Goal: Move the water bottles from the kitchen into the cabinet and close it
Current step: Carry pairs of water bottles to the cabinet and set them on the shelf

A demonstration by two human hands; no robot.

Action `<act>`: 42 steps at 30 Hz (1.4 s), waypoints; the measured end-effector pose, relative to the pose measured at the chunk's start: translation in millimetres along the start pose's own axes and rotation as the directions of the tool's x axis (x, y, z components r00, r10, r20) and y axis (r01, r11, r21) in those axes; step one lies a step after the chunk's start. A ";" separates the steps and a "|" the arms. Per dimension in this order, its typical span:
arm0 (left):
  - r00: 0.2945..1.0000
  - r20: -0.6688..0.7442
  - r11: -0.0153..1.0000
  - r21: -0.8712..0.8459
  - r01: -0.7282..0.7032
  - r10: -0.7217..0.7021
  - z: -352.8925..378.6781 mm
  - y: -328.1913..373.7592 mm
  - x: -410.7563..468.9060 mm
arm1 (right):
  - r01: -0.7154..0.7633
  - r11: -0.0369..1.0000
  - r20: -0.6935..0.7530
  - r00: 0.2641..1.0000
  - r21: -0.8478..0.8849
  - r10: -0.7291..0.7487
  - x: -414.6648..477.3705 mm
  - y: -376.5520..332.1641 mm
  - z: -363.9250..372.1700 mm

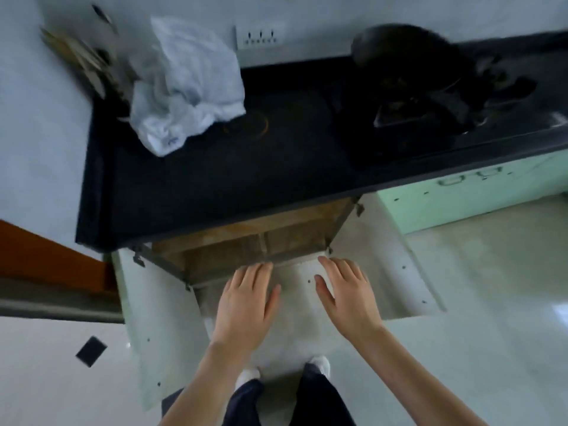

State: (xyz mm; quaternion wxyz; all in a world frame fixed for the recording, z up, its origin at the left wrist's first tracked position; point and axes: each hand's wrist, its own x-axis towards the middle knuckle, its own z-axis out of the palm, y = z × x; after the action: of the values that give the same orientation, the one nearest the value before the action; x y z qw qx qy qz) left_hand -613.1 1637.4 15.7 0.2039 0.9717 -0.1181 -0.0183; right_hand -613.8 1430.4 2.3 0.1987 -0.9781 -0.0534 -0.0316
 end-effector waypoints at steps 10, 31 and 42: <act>0.910 -0.023 0.908 0.078 -0.411 0.414 -73.9 4.7 1.4 | -0.300 0.953 -0.368 0.890 -0.031 0.268 -94.7 -47.4 -71.8; 0.500 0.239 0.545 -0.192 -0.816 0.832 98.2 273.0 19.8 | -0.842 0.531 -0.411 0.452 0.097 0.792 -317.6 145.9 -113.8; 0.428 0.223 0.478 -0.275 -0.834 0.876 179.4 507.9 37.6 | -0.865 0.476 -0.394 0.387 0.158 0.834 -350.1 330.4 -217.8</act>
State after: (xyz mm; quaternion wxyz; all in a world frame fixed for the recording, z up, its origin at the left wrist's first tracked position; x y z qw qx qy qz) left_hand -704.3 1106.8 55.2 0.2208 0.7435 -0.6257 -0.0837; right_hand -931.4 1010.4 46.0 0.1569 -0.8414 0.4989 -0.1362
